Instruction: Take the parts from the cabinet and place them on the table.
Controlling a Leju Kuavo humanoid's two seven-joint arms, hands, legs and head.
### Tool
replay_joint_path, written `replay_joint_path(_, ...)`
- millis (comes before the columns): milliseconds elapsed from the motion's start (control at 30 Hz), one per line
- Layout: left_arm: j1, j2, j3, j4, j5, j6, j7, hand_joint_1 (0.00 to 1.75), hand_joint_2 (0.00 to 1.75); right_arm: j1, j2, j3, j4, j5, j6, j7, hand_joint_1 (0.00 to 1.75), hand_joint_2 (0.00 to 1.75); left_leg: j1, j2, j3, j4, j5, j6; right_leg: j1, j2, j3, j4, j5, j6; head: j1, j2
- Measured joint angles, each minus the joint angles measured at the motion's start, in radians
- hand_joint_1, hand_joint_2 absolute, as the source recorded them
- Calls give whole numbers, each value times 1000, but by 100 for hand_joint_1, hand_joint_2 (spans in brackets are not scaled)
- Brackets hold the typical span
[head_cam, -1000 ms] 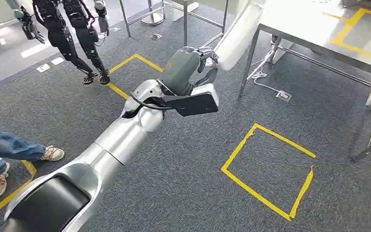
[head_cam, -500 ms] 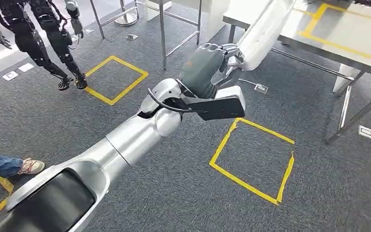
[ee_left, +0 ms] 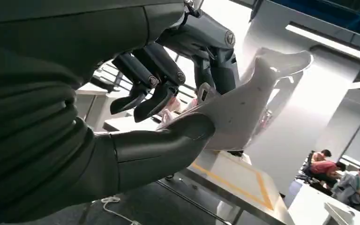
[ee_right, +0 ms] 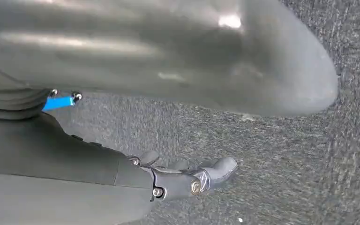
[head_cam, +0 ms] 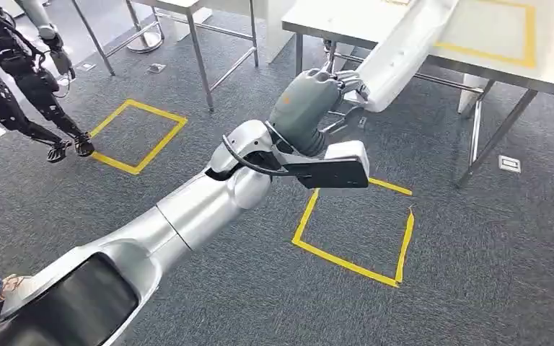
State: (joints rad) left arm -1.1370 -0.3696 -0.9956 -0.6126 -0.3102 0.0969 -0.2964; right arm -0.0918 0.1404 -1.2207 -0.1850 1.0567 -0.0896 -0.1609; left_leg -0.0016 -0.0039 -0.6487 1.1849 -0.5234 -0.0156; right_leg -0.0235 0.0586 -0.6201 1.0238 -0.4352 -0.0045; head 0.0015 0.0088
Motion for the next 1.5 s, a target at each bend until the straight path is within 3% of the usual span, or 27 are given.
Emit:
replay_joint_path(33, -1, 0, -5, -3, 3, 3, 1, 175, 175, 0, 0, 0, 0, 0, 2, -4, 0, 0, 0, -26, 45, -95, 41, 6, -1, 10, 0, 2, 0, 2, -2, 0)
replay_joint_path(67, -1, 1, -9, -4, 5, 7, 1, 175, 175, -1, 1, 0, 0, 0, 2, -6, 0, 0, 1, -72, 64, -144, 37, 12, 0, 16, -4, 5, 0, 8, -2, 0)
replay_joint_path(133, -1, 0, -18, -5, 5, 19, -2, 175, 175, -1, 0, -1, 0, 0, 3, -7, 0, 0, -3, -55, 68, -150, 41, 12, -3, 32, -13, 3, 5, 24, -2, 0)
replay_joint_path(200, -2, -3, -26, -6, 8, 21, -2, 175, 175, 2, 0, -2, 0, 0, 3, -4, 0, 0, -6, -41, 69, -156, 47, 26, -7, 48, -14, -6, 13, 40, -2, 0)
replay_joint_path(233, -2, -6, -29, -8, 13, 22, -2, 175, 175, 2, 0, -2, 0, 0, 3, -2, 0, 0, 4, -27, 73, -166, 55, 36, -8, 33, -17, 0, 9, 42, -1, 0)
replay_joint_path(300, -4, -8, -31, -9, 19, 21, -4, 175, 175, 0, 1, -2, 0, 0, 3, 2, 0, 0, 3, -9, 73, -170, 58, 43, 0, -36, -61, 88, -50, 50, 10, 0)
replay_joint_path(367, -2, -6, -35, -8, 19, 17, -10, 175, 175, -2, 0, -2, 0, 0, 3, 11, 0, 0, 1, 14, 70, -168, 56, 46, -1, -49, -138, 257, -122, 55, 11, 0)
replay_joint_path(400, -1, -6, -39, -8, 19, 11, -13, 175, 175, -1, 0, -2, 0, 0, 3, 13, 0, 0, 1, 24, 68, -166, 55, 46, -1, -50, -161, 308, -133, 56, 11, 0)
replay_joint_path(433, 1, -6, -43, -8, 19, 10, -16, 175, 175, 1, 0, -2, 0, 0, 3, 14, 0, 0, 1, 34, 68, -165, 55, 46, -2, -51, -158, 302, -118, 57, 12, 0)
replay_joint_path(500, 1, -6, -52, -10, 21, 5, -23, 175, 175, 1, 0, -2, 0, 0, 3, 10, 0, 0, 2, 52, 68, -160, 51, 42, -2, -61, -85, 168, -48, 56, 12, 0)
replay_joint_path(533, 0, -7, -55, -12, 26, 2, -25, 175, 175, 1, 0, -2, 0, -1, 3, 8, 0, 0, 2, 60, 68, -155, 46, 37, -2, -84, -28, 65, -9, 56, 13, 0)
replay_joint_path(567, 0, -8, -56, -13, 31, 1, -29, 175, 175, -2, 0, -2, 0, -4, 3, 8, 0, 0, -5, 68, 67, -150, 41, 31, 6, -124, -3, 12, -24, 49, 13, 0)
replay_joint_path(733, -1, -11, -66, -16, 39, -7, -32, 175, 175, -1, 0, -3, 0, -10, 3, 0, 0, 0, -10, 89, 71, -150, 30, 3, 3, -82, -1, 6, -10, 13, 10, 0)
replay_joint_path(800, -3, -8, -69, -18, 42, -11, -37, 175, 175, -2, 0, -4, 0, -10, 3, -2, 0, 0, -5, 28, 40, -73, -22, -6, 0, -70, -2, 5, -7, 2, 3, 0)
replay_joint_path(867, -1, 0, -74, -16, 51, -22, -44, 175, 175, -3, 0, -4, 0, -10, 2, -4, 0, 0, -3, 12, -34, 87, -94, -10, 1, -51, -3, 5, -7, -2, 1, 0)
replay_joint_path(933, 1, 3, -78, -14, 61, -32, -55, 175, 175, 0, 0, -5, 0, -11, 2, -3, 0, 0, -3, 8, -74, 161, -100, -7, 1, -31, -3, 7, -7, -2, -1, 0)
replay_joint_path(967, 1, 3, -80, -14, 66, -35, -58, 175, 175, 1, 0, -5, 0, -11, 1, -3, 0, 0, -3, 8, -59, 123, -66, -4, 1, -19, -3, 8, -7, -2, -2, 0)
replay_joint_path(1033, -1, 2, -81, -15, 71, -36, -62, 175, 175, 0, 0, -6, 0, -13, -3, -3, 0, 0, -4, -12, 22, -48, 26, 8, 2, 4, -2, 10, -7, -1, -3, 0)
replay_joint_path(1067, -3, 3, -81, -15, 71, -36, -62, 175, 175, -1, 2, -6, 0, -15, -3, -3, 0, 0, -3, -52, 56, -126, 49, 17, -1, 12, -3, 11, -6, 1, -4, 0)
replay_joint_path(1100, -3, 3, -82, -15, 71, -37, -64, 175, 175, -1, 6, -6, 0, -15, -4, -3, 0, 0, -2, -72, 64, -148, 38, 18, 5, 20, -7, 13, -5, 10, -1, 0)
replay_joint_path(1133, -3, 2, -83, -15, 71, -38, -64, 175, 175, -1, 6, -6, -1, -16, -5, -3, 0, 0, -4, -57, 68, -149, 41, 14, 0, 28, -12, 10, -1, 18, -4, 0)
replay_joint_path(1233, -4, -4, -85, -18, 71, -39, -64, 175, 175, 3, 8, -6, -1, -16, -5, -2, 0, 0, -2, -35, 70, -163, 54, 30, -3, 51, -14, -1, 8, 41, -5, 0)
replay_joint_path(1267, -5, -5, -85, -18, 71, -39, -64, 175, 175, 3, 9, -7, -1, -16, -5, -2, 0, 0, 2, -22, 74, -170, 59, 37, -2, 19, -20, 13, -2, 41, -2, 0)
replay_joint_path(1333, -9, -5, -85, -18, 71, -39, -64, 175, 175, -1, 10, -6, -1, -16, -5, -3, 0, 0, 2, -3, 72, -171, 61, 43, 1, -40, -79, 137, -76, 49, 9, 0)
replay_joint_path(1400, -7, -4, -86, -17, 71, -39, -64, 175, 175, -1, 9, -6, -1, -16, -5, -2, 0, 0, 1, 20, 68, -168, 58, 46, 0, -48, -149, 288, -134, 56, 10, 0)
replay_joint_path(1433, -6, -4, -87, -17, 71, -40, -64, 175, 175, 0, 9, -6, -1, -16, -5, -2, 0, 0, 1, 29, 67, -167, 58, 46, -1, -50, -160, 311, -134, 57, 10, 0)
replay_joint_path(1500, -6, -4, -89, -18, 71, -40, -64, 175, 175, 2, 8, -7, -1, -16, -5, -2, 0, 0, 2, 49, 67, -163, 55, 43, -5, -58, -104, 210, -71, 60, 11, 0)
